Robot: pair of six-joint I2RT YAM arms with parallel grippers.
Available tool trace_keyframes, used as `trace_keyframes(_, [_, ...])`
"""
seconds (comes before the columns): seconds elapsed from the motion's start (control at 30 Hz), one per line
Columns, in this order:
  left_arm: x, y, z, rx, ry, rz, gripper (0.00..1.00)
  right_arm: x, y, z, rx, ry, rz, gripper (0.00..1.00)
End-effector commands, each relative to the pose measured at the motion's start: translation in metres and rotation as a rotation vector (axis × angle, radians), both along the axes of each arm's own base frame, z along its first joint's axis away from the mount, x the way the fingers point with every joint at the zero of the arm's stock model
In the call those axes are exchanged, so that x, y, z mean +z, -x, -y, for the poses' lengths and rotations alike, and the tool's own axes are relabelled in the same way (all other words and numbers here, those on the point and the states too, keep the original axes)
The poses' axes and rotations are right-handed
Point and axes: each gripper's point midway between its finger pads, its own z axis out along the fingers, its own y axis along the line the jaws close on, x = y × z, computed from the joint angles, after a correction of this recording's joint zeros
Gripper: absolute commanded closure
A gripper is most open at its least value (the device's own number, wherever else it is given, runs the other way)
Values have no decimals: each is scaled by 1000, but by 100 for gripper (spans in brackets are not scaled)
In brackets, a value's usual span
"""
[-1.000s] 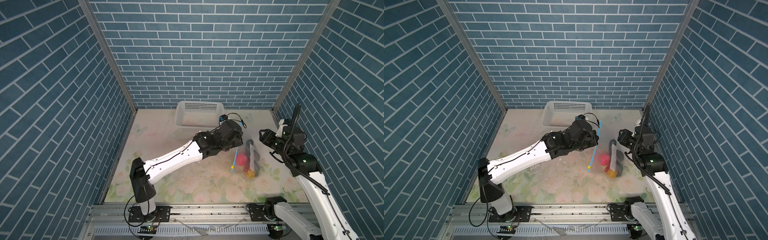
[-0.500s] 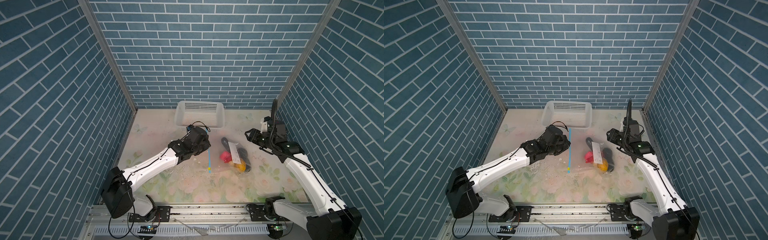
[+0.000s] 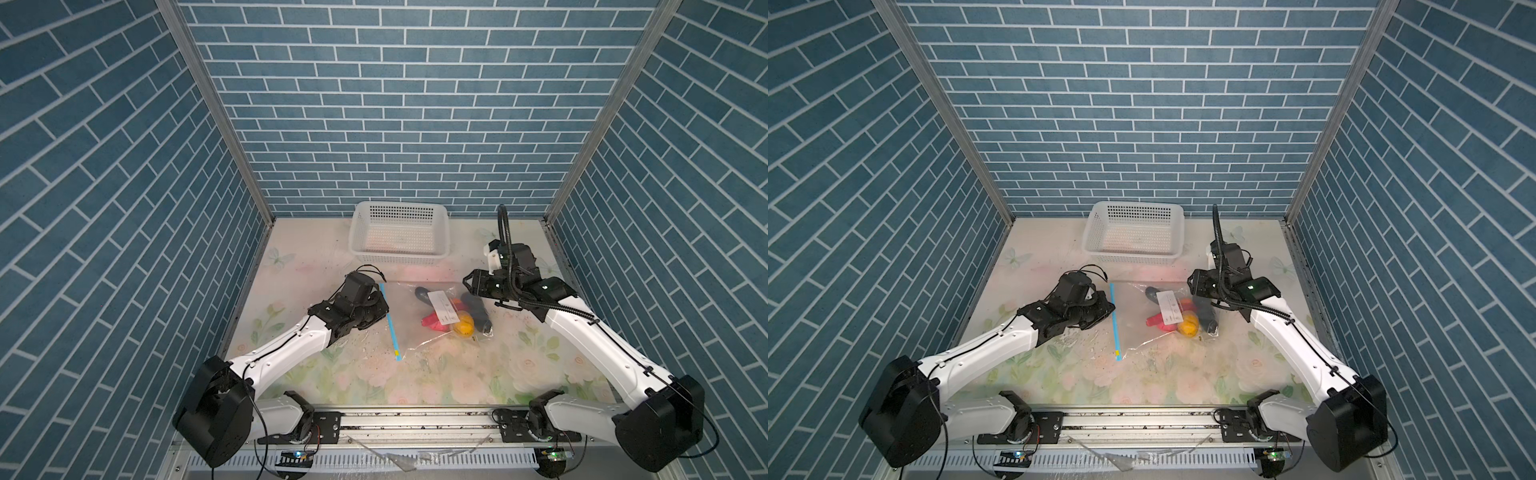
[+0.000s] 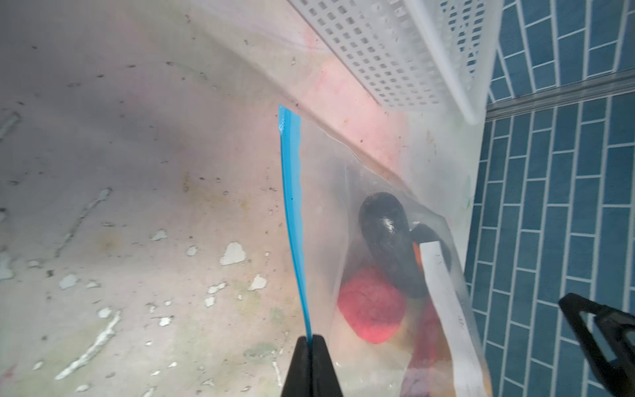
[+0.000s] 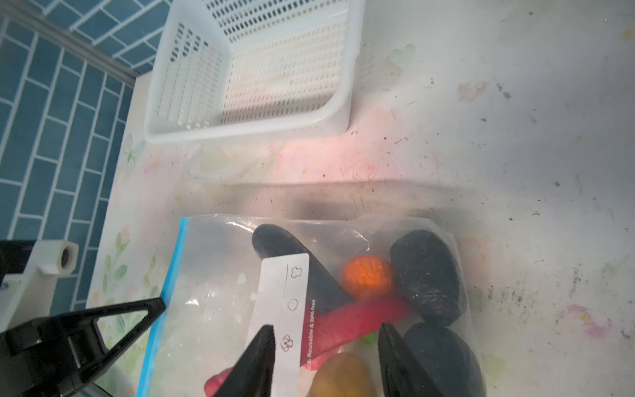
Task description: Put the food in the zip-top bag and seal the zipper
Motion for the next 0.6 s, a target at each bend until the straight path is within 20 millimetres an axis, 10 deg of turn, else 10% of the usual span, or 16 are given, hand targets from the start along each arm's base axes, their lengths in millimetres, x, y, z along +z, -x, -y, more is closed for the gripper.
trace_keyframes(0.0, [0, 0, -8, -78, 1, 50, 100, 5, 5, -20, 80, 28, 26, 54])
trace_keyframes(0.17, [-15, 3, -19, -144, -69, 55, 100, -17, 31, -61, 230, 47, -20, 57])
trace_keyframes(0.57, [-60, 4, -40, -167, -155, 10, 100, -41, 60, -85, 367, 130, -52, 63])
